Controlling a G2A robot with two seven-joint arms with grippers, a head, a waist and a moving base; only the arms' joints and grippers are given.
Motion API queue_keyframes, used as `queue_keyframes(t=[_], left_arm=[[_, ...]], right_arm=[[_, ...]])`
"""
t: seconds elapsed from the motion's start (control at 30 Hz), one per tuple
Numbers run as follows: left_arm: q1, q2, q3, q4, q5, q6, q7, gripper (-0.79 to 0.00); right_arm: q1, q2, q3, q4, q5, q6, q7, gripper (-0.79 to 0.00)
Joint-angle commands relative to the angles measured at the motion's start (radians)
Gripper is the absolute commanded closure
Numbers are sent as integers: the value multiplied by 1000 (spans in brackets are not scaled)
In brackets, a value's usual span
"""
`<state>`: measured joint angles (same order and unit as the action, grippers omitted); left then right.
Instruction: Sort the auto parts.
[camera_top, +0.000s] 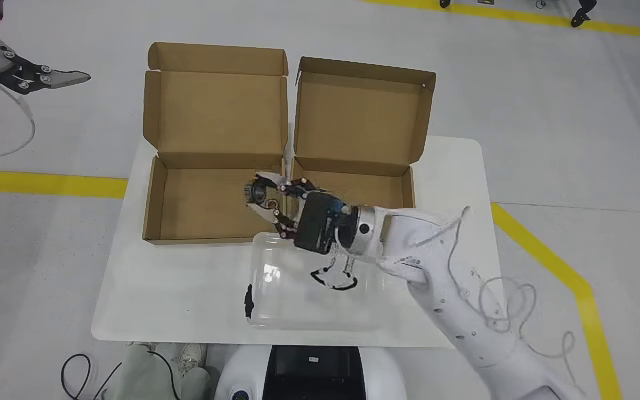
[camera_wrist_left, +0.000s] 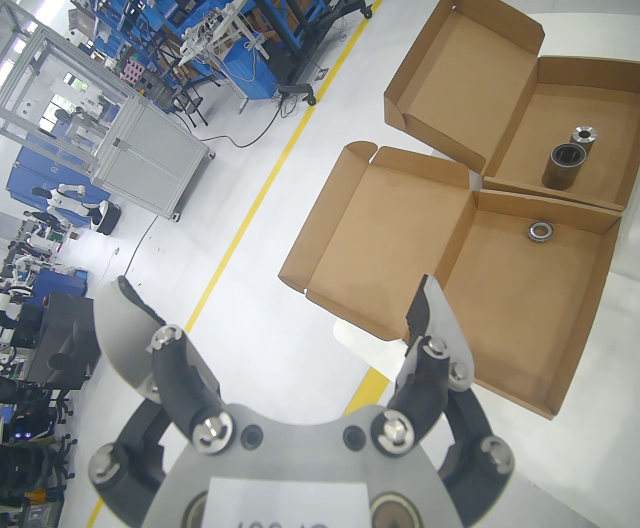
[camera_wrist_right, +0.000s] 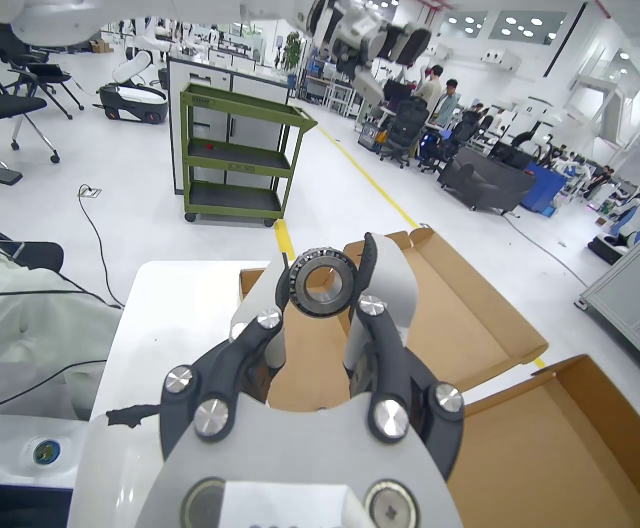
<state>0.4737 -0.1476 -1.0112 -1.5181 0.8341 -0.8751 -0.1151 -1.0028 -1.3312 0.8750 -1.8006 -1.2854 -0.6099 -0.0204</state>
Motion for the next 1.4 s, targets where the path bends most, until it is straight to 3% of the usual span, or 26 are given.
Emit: queue_keyframes(t=[0.0, 0.37, 0.67, 1.37], left_arm=[[0, 0, 0, 0, 0, 0, 0, -785], [0, 0, 0, 0, 0, 0, 0, -785], [0, 0, 0, 0, 0, 0, 0, -785], [0, 0, 0, 0, 0, 0, 0, -785]], right_arm=[[7, -1, 13, -20, 2, 16, -18, 0], [58, -6, 78, -98, 17, 67, -62, 0], [160, -26, 50, -90, 13, 88, -53, 0], [160, -26, 50, -90, 13, 88, -53, 0]])
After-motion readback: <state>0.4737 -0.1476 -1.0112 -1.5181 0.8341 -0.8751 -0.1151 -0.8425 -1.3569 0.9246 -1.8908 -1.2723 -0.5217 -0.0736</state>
